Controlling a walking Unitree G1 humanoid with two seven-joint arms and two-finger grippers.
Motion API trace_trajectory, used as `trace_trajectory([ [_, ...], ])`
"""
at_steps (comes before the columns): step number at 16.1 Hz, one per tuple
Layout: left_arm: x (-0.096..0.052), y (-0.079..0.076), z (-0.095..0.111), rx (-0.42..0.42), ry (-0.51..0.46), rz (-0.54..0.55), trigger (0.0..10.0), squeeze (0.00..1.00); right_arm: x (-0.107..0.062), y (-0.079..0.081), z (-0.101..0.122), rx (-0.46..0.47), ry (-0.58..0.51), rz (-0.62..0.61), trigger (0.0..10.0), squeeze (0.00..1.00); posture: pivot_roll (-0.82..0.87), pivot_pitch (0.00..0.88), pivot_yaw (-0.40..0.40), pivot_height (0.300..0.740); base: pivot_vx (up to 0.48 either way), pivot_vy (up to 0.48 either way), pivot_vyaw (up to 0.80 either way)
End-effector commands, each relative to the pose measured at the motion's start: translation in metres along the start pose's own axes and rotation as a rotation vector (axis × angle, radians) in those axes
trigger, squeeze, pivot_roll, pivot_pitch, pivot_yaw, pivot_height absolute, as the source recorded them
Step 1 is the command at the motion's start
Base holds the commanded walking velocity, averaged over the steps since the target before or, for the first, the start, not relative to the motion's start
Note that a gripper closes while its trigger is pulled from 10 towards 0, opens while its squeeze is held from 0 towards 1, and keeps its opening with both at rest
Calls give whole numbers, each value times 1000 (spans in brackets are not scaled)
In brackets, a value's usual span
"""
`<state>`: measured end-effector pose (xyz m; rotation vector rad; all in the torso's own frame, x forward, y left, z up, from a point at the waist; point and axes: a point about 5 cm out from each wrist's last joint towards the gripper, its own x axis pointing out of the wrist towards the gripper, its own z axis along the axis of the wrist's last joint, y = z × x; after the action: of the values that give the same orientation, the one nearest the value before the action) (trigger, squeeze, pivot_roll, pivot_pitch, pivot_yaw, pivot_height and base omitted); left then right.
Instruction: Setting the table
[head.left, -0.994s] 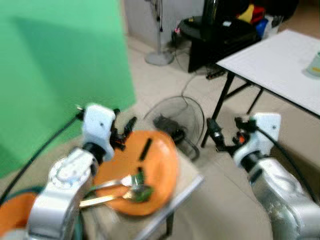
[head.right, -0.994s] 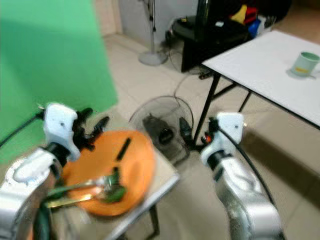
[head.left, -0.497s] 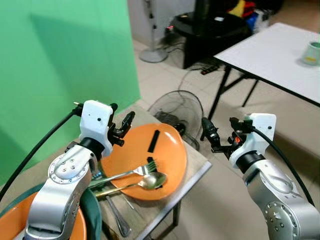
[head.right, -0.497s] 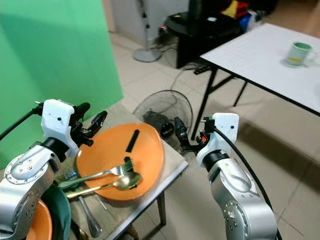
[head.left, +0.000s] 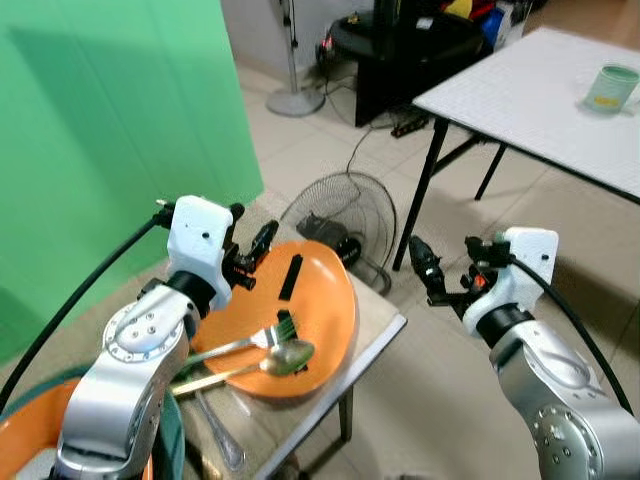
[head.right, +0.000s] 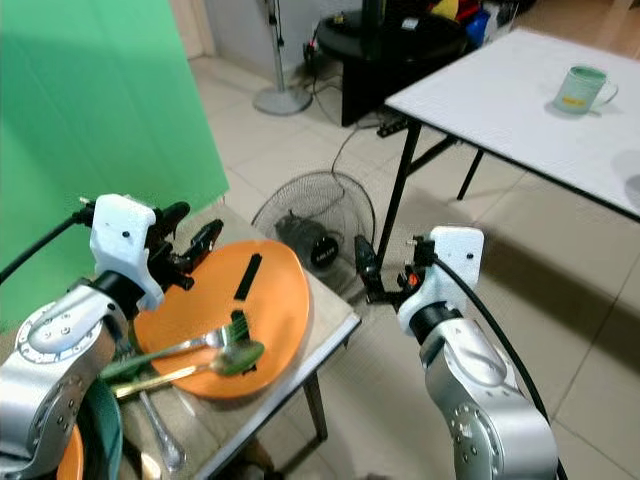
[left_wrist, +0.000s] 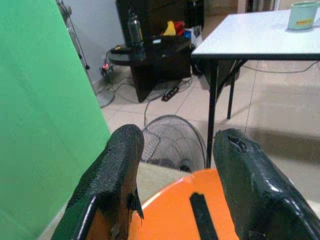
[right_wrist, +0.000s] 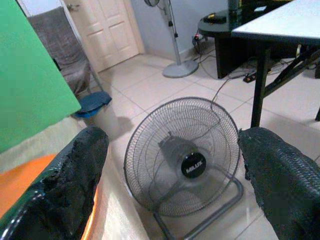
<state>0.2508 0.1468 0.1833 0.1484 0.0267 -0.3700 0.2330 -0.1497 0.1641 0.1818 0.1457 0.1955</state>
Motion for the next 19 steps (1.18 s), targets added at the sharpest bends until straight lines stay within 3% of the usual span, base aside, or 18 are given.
trace_trajectory([
  [1,0,1,-1,-4,-1,4,10000,0,-2,1,3,4,-14,4,10000,0,78,0,74,740,-311,0,0],
  [11,6,5,3,27,-18,15,10000,0,-2,0,5,-6,-25,-12,10000,0,64,0,82,740,0,0,0],
  [16,14,2,5,44,-28,-33,10000,0,-7,-4,4,0,-35,-45,10000,0,48,0,91,740,0,0,0],
  [19,11,6,4,55,-22,-136,10000,0,-11,2,1,-17,-11,31,10000,0,48,0,80,740,0,0,0],
])
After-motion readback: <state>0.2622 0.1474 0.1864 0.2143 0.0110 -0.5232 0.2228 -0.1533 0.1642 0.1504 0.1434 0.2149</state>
